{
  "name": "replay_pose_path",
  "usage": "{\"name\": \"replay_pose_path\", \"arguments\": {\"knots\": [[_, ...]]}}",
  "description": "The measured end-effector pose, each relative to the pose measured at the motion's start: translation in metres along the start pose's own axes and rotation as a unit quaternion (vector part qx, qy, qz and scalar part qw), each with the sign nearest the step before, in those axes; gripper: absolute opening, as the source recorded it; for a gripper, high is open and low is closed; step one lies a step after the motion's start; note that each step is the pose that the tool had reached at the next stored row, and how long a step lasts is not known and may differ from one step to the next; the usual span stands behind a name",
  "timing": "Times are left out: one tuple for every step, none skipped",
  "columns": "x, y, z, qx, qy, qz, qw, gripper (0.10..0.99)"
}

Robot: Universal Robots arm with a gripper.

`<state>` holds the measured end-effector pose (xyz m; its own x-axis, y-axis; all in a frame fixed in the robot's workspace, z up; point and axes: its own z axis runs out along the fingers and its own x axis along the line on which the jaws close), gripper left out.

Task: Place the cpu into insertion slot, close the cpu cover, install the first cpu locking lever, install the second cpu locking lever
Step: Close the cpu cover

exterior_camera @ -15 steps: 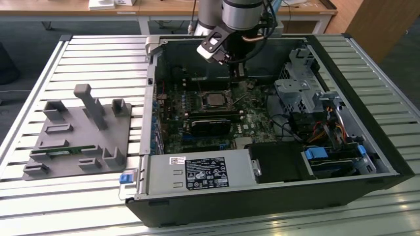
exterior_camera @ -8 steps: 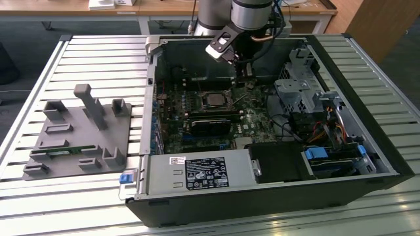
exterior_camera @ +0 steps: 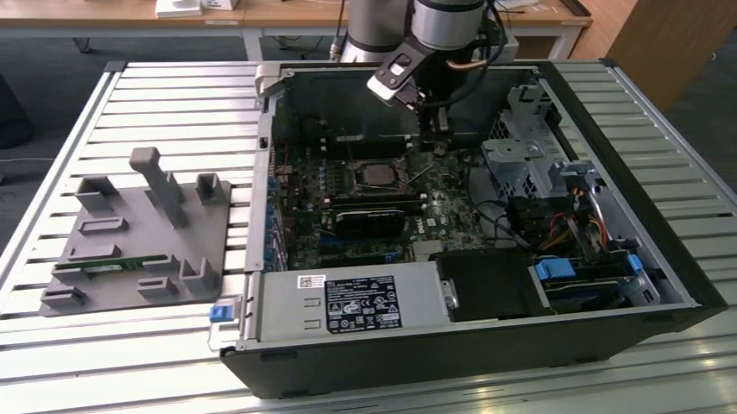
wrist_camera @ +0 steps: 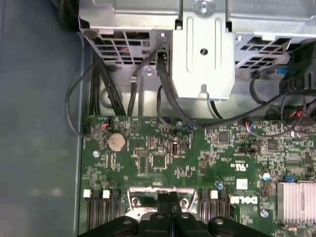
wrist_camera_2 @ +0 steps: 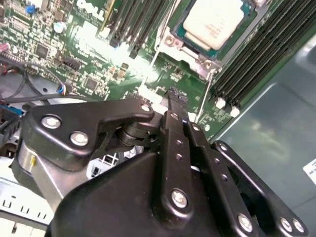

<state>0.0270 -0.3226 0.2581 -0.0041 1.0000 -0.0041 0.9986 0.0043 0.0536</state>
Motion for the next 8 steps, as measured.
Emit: {"name": "replay_pose_path", "arguments": {"knots": [[0.0002,0.0016,0.0001,0.0,0.0,0.0,1.0,0.106],[0.0005,0.0036,0.0001,0.0,0.0,0.0,1.0,0.106],[0.0008,0.0058,0.0002,0.0,-0.0001,0.0,1.0,0.106],[0.0012,0.0078,0.0003,0.0,-0.0001,0.0,1.0,0.106],[0.0016,0.0096,0.0004,0.0,-0.0001,0.0,1.0,0.106],[0.0019,0.0114,0.0005,0.0,-0.0001,0.0,1.0,0.106],[0.0023,0.0132,0.0006,0.0,-0.0001,0.0,1.0,0.106],[0.0027,0.0149,0.0007,0.0,-0.0001,0.0,1.0,0.106]]}}
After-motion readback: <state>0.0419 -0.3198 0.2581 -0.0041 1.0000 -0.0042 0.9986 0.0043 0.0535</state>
